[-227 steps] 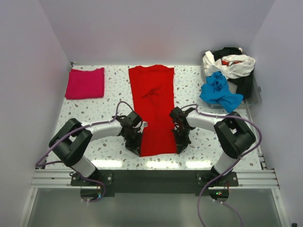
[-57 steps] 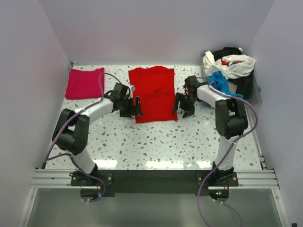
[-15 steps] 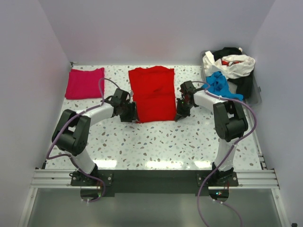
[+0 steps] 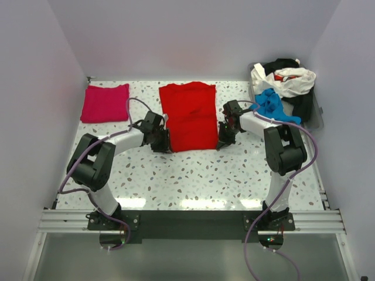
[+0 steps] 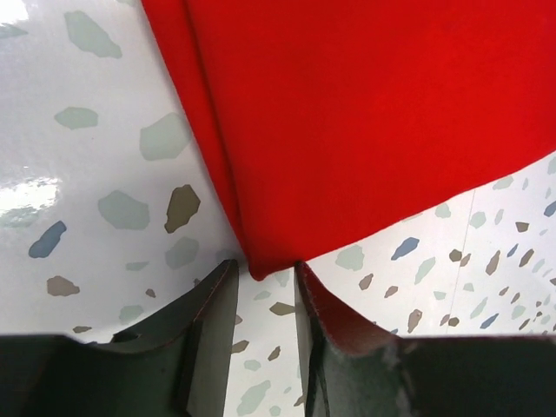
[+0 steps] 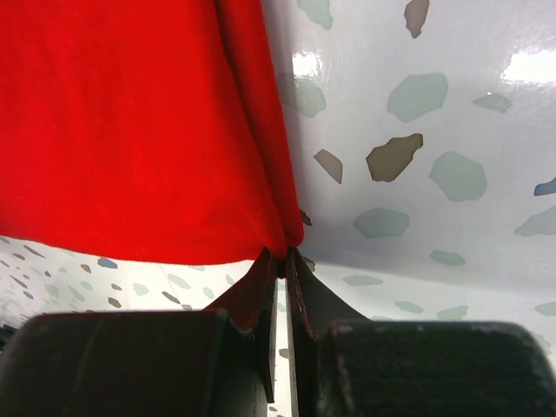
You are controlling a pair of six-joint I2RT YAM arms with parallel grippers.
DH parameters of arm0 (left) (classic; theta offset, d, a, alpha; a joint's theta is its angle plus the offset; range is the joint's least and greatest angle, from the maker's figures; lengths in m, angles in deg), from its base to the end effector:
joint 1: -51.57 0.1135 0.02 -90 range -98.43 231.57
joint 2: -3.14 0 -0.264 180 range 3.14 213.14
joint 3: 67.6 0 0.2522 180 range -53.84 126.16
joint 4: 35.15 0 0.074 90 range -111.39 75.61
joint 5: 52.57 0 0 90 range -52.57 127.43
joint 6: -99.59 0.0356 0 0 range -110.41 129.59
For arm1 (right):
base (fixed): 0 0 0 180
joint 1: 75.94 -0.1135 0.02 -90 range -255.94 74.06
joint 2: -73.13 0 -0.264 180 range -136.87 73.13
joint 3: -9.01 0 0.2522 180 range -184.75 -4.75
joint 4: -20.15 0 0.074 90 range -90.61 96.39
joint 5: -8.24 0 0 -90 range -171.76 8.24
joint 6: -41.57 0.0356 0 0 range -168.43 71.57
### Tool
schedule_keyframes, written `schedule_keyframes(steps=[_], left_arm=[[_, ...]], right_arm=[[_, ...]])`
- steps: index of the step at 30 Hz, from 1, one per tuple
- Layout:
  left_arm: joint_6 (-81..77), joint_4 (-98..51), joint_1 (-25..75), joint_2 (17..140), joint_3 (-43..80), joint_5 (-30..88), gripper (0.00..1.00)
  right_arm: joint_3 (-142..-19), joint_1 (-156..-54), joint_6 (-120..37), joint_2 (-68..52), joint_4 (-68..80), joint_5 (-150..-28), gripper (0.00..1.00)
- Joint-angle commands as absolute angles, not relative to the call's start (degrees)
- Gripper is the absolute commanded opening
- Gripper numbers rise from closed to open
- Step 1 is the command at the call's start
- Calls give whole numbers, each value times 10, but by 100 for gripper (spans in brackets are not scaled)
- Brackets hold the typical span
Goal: Fold and stack the t-shirts
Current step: Fold the tshirt
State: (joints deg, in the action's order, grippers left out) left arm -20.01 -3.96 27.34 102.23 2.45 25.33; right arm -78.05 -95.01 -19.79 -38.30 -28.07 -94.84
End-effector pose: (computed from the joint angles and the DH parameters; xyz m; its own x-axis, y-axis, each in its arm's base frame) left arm 0.3035 -0.1448 0.1573 -0.9333 -0.1096 -0.3418 0.0405 0.9141 -0.4035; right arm 0.3553 0.1313 0.1515 -0.9747 0.1570 -0.1591 0.0968 0.9380 0.3329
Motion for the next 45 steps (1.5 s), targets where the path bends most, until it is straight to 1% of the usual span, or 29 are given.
schedule_keyframes(steps=[1,2,6,10,11,13,20,29,36,41,45], left_arm=[[-207,-63,265,1032,28,259,36],[-206,-65,264,1033,28,258,35],[-202,-62,263,1039,27,275,22],[-197,-62,263,1043,28,278,17],[-196,-61,263,1046,28,279,9],[-193,-58,263,1046,31,278,0],[-164,-19,263,1018,28,284,0],[-112,8,259,910,-41,240,0],[-118,58,249,800,-89,188,0],[-163,94,230,732,-89,151,0],[-195,121,228,690,-31,156,0]], right_arm=[[-782,-954,-209,-412,-257,-934,1],[-784,-954,-210,-413,-256,-935,0],[-787,-955,-211,-413,-258,-935,0],[-787,-954,-213,-416,-258,-939,0],[-787,-954,-212,-416,-258,-939,0],[-788,-955,-212,-416,-260,-941,0],[-781,-964,-224,-376,-289,-933,0],[-726,-992,-258,-279,-366,-913,0],[-707,-1028,-252,-195,-445,-917,0],[-725,-1053,-229,-131,-515,-920,0],[-787,-1054,-220,-109,-561,-910,0]])
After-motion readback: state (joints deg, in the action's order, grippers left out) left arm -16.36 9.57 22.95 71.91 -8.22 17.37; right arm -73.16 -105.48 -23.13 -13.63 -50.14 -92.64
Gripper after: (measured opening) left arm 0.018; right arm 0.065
